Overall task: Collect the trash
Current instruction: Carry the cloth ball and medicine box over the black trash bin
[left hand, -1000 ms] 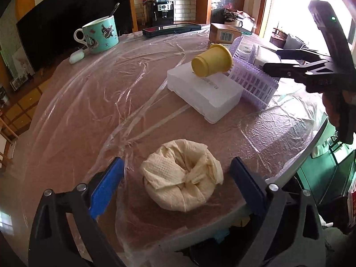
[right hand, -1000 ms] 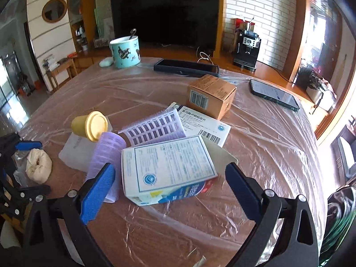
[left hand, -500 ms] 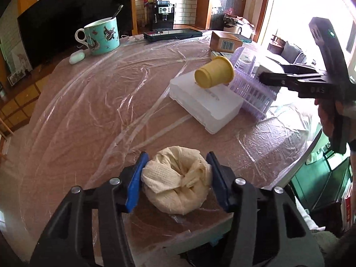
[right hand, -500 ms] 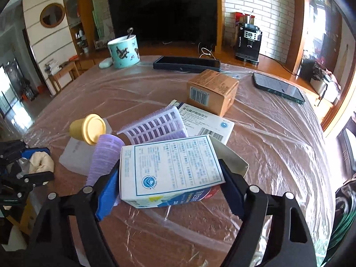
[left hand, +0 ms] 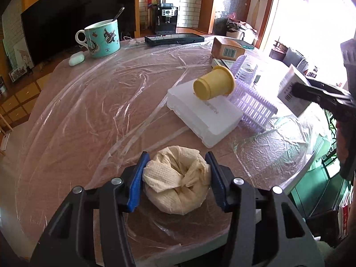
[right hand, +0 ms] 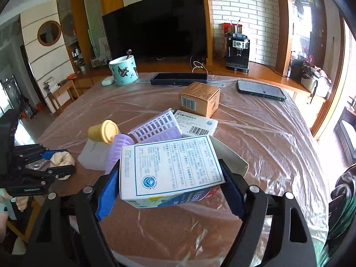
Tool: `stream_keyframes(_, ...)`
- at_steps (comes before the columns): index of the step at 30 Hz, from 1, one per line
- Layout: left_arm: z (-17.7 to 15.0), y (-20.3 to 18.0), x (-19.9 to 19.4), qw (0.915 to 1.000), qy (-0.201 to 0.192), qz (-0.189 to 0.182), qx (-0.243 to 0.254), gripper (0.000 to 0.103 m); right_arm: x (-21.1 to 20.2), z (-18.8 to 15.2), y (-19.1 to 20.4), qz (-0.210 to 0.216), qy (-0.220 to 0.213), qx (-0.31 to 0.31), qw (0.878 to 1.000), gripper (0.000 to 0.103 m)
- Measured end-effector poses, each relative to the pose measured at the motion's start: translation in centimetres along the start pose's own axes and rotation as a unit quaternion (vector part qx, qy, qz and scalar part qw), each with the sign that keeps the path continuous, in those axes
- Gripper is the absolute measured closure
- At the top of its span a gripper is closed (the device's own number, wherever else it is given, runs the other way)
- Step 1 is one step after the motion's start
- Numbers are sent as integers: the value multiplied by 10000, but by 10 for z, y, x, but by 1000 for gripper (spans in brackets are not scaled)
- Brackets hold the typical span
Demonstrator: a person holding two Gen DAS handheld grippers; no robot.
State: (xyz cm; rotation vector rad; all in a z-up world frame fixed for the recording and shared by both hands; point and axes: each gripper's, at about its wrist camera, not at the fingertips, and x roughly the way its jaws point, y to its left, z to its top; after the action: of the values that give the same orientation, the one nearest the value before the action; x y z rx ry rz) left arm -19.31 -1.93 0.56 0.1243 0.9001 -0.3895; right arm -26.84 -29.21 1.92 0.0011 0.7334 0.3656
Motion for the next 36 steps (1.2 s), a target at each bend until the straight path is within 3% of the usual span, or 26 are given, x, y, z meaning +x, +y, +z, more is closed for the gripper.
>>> stream_keyframes(14, 2, -14, -15, 9995, -244, 188, -29, 50, -16, -16, 9, 177, -49, 26, 9998, 23)
stream_keyframes(36, -25, -52, -56, 9976, -462, 359, 364, 50, -65, -44, 47, 521, -233, -386, 9976, 23)
